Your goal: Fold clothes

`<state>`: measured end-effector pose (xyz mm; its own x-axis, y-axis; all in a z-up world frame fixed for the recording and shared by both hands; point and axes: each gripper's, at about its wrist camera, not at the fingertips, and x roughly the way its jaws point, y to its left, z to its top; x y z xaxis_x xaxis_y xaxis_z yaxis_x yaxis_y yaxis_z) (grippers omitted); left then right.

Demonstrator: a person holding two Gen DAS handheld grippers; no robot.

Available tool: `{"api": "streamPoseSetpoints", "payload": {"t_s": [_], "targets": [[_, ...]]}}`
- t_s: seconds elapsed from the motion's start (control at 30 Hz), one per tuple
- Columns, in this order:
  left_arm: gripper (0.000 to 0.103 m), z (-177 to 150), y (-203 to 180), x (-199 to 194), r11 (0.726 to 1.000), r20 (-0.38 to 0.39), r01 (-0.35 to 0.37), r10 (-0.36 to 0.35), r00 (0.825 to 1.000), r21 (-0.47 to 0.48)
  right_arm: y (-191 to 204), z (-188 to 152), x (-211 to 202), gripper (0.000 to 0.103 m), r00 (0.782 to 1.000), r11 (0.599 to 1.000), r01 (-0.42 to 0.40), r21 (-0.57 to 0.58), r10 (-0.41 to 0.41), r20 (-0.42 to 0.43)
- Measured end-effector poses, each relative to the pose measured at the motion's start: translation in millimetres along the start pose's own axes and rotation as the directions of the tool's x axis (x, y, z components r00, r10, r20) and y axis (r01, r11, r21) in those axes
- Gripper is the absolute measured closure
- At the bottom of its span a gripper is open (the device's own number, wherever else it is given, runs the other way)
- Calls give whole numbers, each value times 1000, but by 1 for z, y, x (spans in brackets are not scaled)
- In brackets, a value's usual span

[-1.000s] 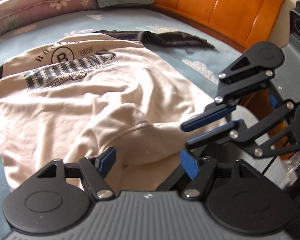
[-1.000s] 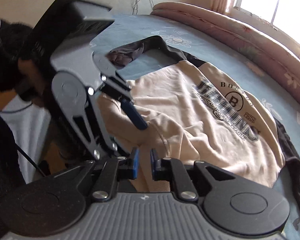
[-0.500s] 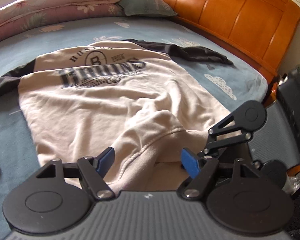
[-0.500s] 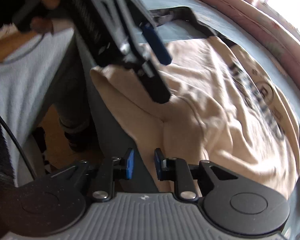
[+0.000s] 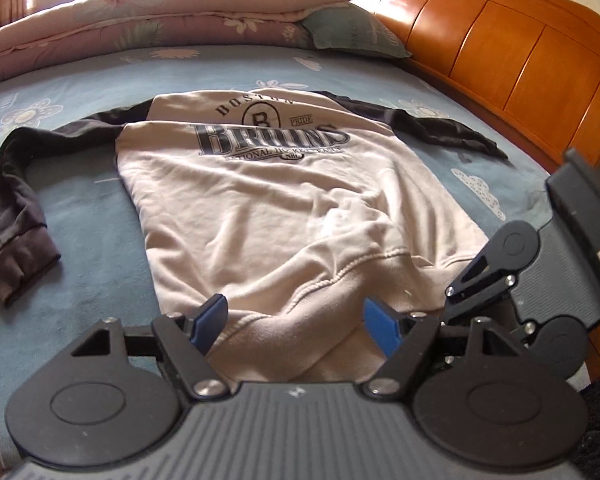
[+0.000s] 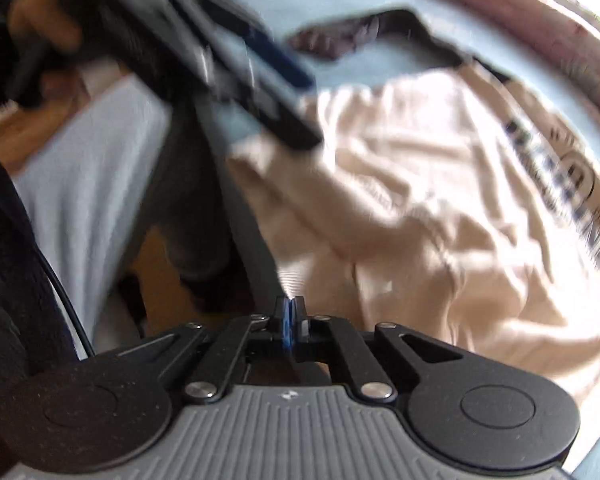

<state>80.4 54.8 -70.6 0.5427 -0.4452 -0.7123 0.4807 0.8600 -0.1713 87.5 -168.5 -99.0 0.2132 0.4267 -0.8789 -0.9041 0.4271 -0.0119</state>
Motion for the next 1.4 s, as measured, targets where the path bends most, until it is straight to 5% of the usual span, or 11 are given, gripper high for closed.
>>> {"api": "streamPoseSetpoints", "payload": {"t_s": [0.17, 0.33, 0.4, 0.5, 0.6, 1.1, 1.3, 1.33, 1.4], "targets": [[27, -8, -13, 5, 989, -33, -91, 95, 995, 112, -4, -11, -36, 87, 997, 997, 50, 53, -53, 49], [27, -16, -23, 14, 951, -36, -197, 211, 977, 239, -8, -28, -71, 41, 965, 968, 237, 88, -245, 94], [27, -22, -33, 22, 917, -40, -226, 253, 967, 328, -10, -35, -69, 41, 952, 952, 294, 83, -300, 69], [26, -35, -51, 34, 816, -4, -290, 337, 942, 500, -11, -38, -50, 41, 934, 934, 354, 50, -356, 30], [26, -41, -60, 46, 768, 6, -306, 367, 930, 562, -6, -43, -34, 41, 920, 921, 390, -6, -390, 26], [24, -42, -39, 40, 774, 8, -348, 405, 914, 529, -36, -81, -37, 47, 782, 795, 602, -81, -607, -143], [23, -42, -20, 32, 741, 0, -416, 490, 872, 527, -38, -89, -41, 55, 691, 729, 667, -157, -683, -236], [22, -40, -16, 29, 742, -3, -427, 501, 866, 516, -40, -90, -45, 55, 684, 726, 669, -160, -685, -251], [20, -36, -9, 23, 744, -10, -450, 522, 853, 494, -46, -90, -58, 55, 707, 752, 649, -113, -651, -276]]}}
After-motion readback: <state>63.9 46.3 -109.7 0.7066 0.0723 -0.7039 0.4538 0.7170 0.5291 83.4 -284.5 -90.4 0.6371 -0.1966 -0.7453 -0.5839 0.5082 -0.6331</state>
